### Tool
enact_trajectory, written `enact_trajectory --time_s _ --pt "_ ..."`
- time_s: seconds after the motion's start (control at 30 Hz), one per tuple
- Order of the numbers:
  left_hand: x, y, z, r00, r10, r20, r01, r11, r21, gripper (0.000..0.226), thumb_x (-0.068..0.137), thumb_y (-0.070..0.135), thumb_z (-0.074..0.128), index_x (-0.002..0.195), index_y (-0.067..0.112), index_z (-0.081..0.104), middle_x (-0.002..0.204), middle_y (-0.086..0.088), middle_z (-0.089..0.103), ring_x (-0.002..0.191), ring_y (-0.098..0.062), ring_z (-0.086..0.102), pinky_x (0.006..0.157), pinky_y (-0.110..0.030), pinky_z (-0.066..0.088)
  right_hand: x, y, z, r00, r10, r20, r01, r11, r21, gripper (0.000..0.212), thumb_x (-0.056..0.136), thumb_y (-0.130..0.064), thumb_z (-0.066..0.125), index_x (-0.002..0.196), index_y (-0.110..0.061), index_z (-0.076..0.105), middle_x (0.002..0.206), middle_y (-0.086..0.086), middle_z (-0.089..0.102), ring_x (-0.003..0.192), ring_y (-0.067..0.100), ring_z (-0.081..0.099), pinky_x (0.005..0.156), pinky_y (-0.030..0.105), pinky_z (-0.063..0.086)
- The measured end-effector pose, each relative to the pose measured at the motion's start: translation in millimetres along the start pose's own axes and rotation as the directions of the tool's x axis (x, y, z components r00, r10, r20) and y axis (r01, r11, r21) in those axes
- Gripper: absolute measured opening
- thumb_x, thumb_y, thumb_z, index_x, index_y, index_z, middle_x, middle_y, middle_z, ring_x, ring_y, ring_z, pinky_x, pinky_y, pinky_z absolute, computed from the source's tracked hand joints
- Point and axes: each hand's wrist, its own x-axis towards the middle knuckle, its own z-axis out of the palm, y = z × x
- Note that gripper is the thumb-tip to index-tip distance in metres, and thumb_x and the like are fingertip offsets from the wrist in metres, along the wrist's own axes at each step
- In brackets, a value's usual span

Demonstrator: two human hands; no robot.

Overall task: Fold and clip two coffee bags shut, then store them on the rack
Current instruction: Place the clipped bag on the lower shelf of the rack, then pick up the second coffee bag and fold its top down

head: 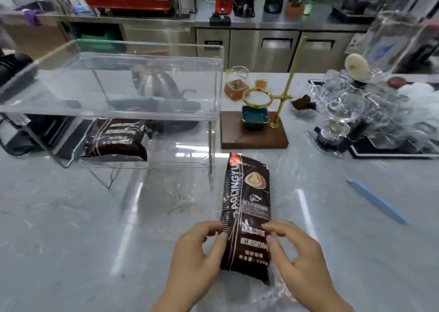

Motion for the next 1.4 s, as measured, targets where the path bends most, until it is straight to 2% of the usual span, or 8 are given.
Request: enact_trajectory --time_s 0.1,0.43,0.57,0.73,0.93,1.03,1.27,1.4 --pt "0.4 2.0 10.9 0.999 -0.041 0.018 0.041 0.999 -0.022 0.014 0.088 0.023 0.074 0.098 0.032 0.075 0.094 0.021 0.075 0.092 0.004 0.067 0.085 -0.028 0.056 -5.0 12.8 -11.6 0.996 0.084 -0.026 -0.084 0.996 -0.007 0.041 0.086 0.005 0.071 0.096 -0.035 0.072 0.105 -0.024 0.069 0.097 -0.001 0.065 0.079 0.002 0.045" --pt "11.3 8.1 28.8 0.975 -0.217 0.049 0.222 0.959 -0.176 0.017 0.09 0.016 0.074 0.103 0.026 0.074 0.087 0.02 0.077 0.079 0.003 0.07 0.065 -0.009 0.053 -1.6 46.3 -3.3 0.963 0.252 0.09 -0.26 0.961 0.091 0.032 0.091 -0.008 0.068 0.106 -0.037 0.067 0.099 -0.015 0.072 0.095 0.005 0.066 0.08 0.015 0.053" --pt "18.5 9.7 30.0 0.957 -0.276 0.093 0.29 0.934 -0.208 0.03 0.091 0.016 0.073 0.119 0.022 0.07 0.104 0.009 0.076 0.083 -0.004 0.071 0.079 -0.027 0.059 5.4 48.3 -2.2 0.943 0.29 0.161 -0.315 0.937 0.154 0.036 0.095 -0.011 0.065 0.108 -0.044 0.06 0.106 -0.022 0.07 0.098 -0.002 0.065 0.078 0.009 0.05" --pt "27.2 8.3 27.6 0.908 -0.355 0.221 0.41 0.858 -0.309 0.036 0.092 0.019 0.072 0.127 0.027 0.066 0.112 0.009 0.073 0.092 -0.011 0.072 0.08 -0.029 0.06 22.9 56.8 -2.6 0.914 0.37 0.166 -0.404 0.863 0.304 0.031 0.096 -0.005 0.062 0.118 -0.026 0.061 0.111 -0.009 0.071 0.092 -0.007 0.067 0.075 0.007 0.051" --pt "36.6 10.7 46.2 0.853 -0.441 0.28 0.522 0.734 -0.435 0.014 0.095 0.02 0.069 0.107 0.022 0.074 0.072 0.008 0.076 0.063 -0.007 0.069 0.055 -0.02 0.052 40.5 62.4 0.4 0.913 0.375 0.162 -0.408 0.86 0.305 0.029 0.098 -0.007 0.059 0.104 -0.035 0.066 0.094 -0.032 0.073 0.083 -0.007 0.069 0.066 0.009 0.053" --pt "43.2 10.5 57.9 0.822 -0.499 0.274 0.568 0.687 -0.453 0.019 0.097 0.024 0.065 0.083 0.018 0.077 0.053 0.004 0.063 0.048 -0.008 0.058 0.049 -0.024 0.05 47.4 68.1 -2.2 0.901 0.402 0.162 -0.433 0.855 0.287 0.019 0.098 -0.016 0.061 0.102 -0.033 0.07 0.091 -0.016 0.078 0.08 0.0 0.073 0.065 0.017 0.057" --pt "64.9 17.4 70.7 0.848 -0.433 0.306 0.51 0.824 -0.247 0.044 0.091 0.058 0.06 0.074 0.017 0.052 0.048 0.015 0.063 0.04 -0.005 0.059 0.038 -0.019 0.045 54.9 77.6 -1.7 0.87 0.467 0.157 -0.492 0.832 0.255 0.008 0.093 -0.032 0.066 0.091 -0.026 0.072 0.086 -0.011 0.078 0.075 0.008 0.075 0.071 0.034 0.06" --pt "69.4 17.0 72.4 0.855 -0.392 0.339 0.472 0.859 -0.197 0.041 0.098 0.052 0.053 0.072 0.019 0.052 0.044 0.017 0.056 0.035 0.001 0.05 0.037 -0.017 0.041 56.4 77.7 1.3 0.864 0.487 0.13 -0.504 0.832 0.234 0.015 0.088 -0.038 0.071 0.086 -0.023 0.07 0.08 -0.007 0.078 0.069 0.012 0.075 0.066 0.039 0.062"
